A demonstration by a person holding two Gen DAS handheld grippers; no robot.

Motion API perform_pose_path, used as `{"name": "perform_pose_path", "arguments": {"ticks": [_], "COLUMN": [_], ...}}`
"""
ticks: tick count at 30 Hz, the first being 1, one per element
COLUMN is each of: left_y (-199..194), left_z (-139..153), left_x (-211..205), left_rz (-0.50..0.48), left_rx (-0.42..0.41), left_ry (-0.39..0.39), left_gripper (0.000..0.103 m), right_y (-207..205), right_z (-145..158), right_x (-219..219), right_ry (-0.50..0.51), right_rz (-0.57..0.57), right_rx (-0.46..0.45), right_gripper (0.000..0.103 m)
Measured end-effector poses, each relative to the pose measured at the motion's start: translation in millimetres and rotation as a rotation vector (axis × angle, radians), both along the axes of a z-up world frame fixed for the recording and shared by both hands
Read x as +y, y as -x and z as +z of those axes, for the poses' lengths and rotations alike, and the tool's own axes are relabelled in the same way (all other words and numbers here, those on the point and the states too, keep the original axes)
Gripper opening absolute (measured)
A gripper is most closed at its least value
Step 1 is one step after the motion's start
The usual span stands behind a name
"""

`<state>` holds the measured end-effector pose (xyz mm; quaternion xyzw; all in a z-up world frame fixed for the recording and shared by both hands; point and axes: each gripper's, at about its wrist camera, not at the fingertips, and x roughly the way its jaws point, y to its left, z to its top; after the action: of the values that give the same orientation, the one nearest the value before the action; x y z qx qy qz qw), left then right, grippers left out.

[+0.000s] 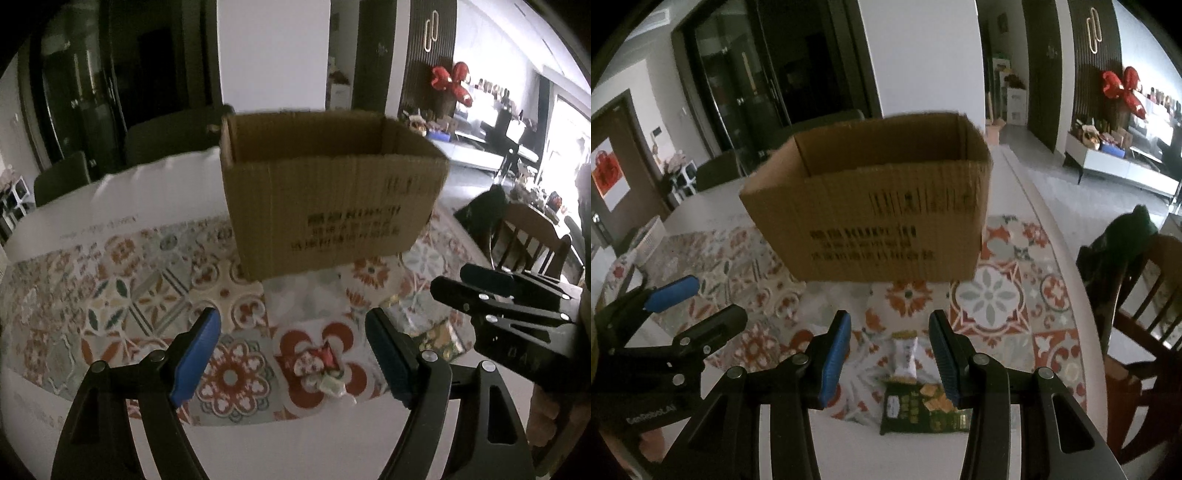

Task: Organize snacks
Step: 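Move both tools back from the box toward the remaining snacks, then grasp the red-and-white packet with left tool while right tool grasps the white biscuit packet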

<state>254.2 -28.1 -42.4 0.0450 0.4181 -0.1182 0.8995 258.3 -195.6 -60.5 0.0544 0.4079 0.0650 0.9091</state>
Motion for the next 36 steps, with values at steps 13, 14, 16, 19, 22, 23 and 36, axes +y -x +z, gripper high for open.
{"name": "perform_pose_path", "arguments": {"ticks": [13, 14, 16, 19, 22, 23, 36], "left_y": [-2.6, -3.9, -6.7, -11.3, -15.6, -16.6, -28.2], "left_z": [-53.0, -56.4, -62.3, -69.7, -76.9, -78.7, -94.1], "left_x": [-2.3, -2.4, -2.7, -3.9, -5.7, -6.1, -5.1], "left_rz": [-0.012, -0.011, -0.011, -0.013, -0.012, -0.012, 0.020], "left_rx": [0.136, 0.144, 0.159, 0.179, 0.198, 0.201, 0.243], "left_ry": [0.008, 0.010, 0.014, 0.013, 0.014, 0.015, 0.051], "left_gripper": [0.080, 0.080, 0.080, 0.080, 0.080, 0.080, 0.080], "right_y": [-5.8, -6.6, -8.8, -12.2, -17.1, -18.6, -32.0], "right_z": [-41.2, -43.3, -47.7, -53.7, -59.2, -61.2, -77.9], "right_x": [0.7, 0.6, 0.8, 1.0, 0.6, 0.5, 7.9], "right_ry": [0.021, 0.020, 0.021, 0.018, 0.012, 0.009, 0.010], "right_rz": [0.020, 0.021, 0.022, 0.022, 0.018, 0.017, 0.010], "right_rx": [0.104, 0.110, 0.120, 0.137, 0.153, 0.158, 0.192], "right_gripper": [0.045, 0.045, 0.045, 0.045, 0.045, 0.045, 0.044]}}
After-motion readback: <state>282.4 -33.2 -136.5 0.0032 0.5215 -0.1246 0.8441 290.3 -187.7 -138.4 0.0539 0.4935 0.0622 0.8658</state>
